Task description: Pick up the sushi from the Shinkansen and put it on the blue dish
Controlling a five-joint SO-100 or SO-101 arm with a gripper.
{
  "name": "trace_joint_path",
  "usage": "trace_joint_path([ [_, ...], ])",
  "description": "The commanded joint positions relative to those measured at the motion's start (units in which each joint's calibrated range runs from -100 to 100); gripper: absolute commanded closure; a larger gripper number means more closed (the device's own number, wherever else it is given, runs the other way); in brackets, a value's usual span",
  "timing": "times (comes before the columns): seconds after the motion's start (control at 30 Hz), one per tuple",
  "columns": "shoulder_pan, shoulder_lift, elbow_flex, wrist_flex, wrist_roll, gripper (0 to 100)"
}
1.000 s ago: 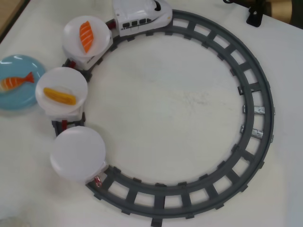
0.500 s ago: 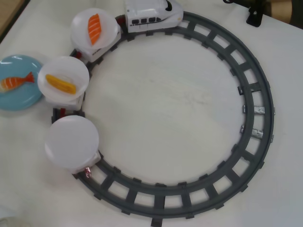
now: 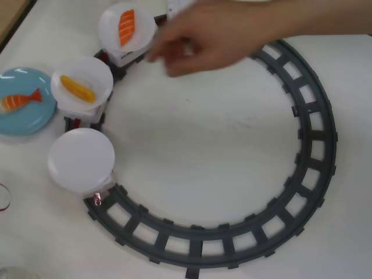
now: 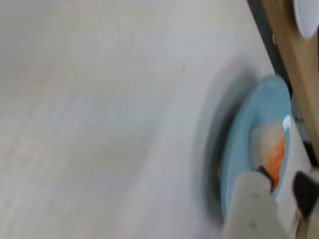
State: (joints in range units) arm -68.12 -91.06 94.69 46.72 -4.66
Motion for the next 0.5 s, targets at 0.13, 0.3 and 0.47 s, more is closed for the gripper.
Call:
trace_joint_path([
  [0.13,-11.3,-7.1,2.9,9.9,-0.3,96],
  [0.3,-15.3,-6.9,2.4,11.7,-0.4,96],
  [0.47,-19.6,-6.9,1.2,16.0,-0.5,96],
])
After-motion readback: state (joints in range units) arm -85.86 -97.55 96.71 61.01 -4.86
